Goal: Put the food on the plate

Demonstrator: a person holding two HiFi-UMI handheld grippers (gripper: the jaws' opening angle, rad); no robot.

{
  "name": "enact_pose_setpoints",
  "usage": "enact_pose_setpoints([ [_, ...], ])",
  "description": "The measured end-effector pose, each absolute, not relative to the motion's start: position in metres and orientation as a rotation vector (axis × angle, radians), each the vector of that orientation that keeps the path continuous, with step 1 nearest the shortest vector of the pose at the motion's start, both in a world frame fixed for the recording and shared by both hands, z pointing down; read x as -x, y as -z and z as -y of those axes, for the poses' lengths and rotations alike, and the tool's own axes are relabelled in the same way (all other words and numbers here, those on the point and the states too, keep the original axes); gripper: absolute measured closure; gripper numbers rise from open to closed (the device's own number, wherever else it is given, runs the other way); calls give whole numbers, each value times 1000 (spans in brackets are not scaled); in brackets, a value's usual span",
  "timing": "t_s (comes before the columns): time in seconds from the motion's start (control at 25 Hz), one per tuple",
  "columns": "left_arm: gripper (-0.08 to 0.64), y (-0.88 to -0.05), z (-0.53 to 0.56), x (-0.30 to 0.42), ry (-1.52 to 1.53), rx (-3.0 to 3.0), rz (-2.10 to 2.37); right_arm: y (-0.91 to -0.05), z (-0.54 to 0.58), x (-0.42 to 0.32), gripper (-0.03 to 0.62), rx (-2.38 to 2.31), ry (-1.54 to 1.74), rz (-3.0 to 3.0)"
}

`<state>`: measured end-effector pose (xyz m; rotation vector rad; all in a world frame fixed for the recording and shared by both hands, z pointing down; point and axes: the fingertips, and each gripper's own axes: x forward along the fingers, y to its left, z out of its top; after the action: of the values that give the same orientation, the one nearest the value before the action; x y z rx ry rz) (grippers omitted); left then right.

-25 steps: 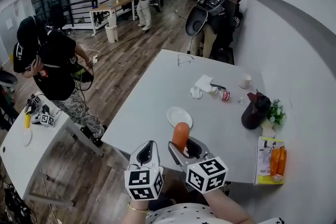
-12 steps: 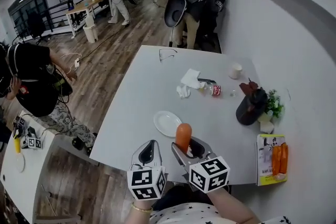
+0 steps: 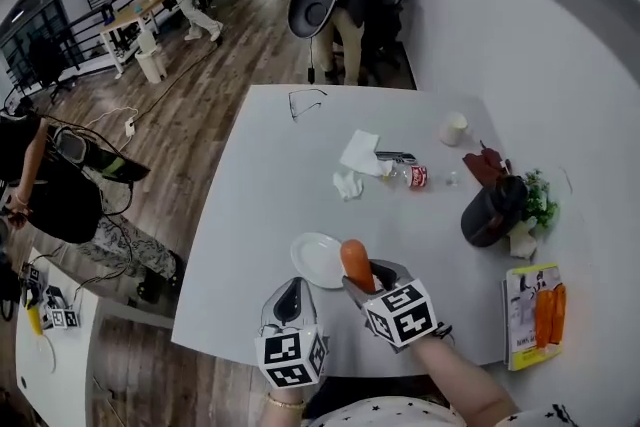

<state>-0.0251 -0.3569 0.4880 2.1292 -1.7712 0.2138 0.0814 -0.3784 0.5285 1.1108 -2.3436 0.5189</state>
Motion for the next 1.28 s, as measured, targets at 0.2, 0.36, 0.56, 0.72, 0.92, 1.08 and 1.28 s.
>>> enact_pose_setpoints([
  [0.2,552,-518,381,33,-265,-2087,1766,-575,414,-65,377,-934,-546,2219],
  [0.36,552,-536,395,39,-294,-2048,1760,-608,435,-42,378,-788,-540,2107],
  [0.56,552,-552,403,41,-327,-2012,1751,-641,450,-20,377,-663,-555,1989],
  [0.72,552,-557,403,47,-328,-1979,1759,-658,455,-9,379,-614,-583,1929],
  [0.92,552,-555,401,52,-314,-1961,1776,-668,457,-8,379,-618,-582,1913],
  [1.08,552,-554,399,56,-315,-1948,1789,-664,458,-5,358,-656,-613,1974],
  [1.28,552,-547,392,52,-320,-1955,1782,-618,461,-6,338,-820,-593,2175],
])
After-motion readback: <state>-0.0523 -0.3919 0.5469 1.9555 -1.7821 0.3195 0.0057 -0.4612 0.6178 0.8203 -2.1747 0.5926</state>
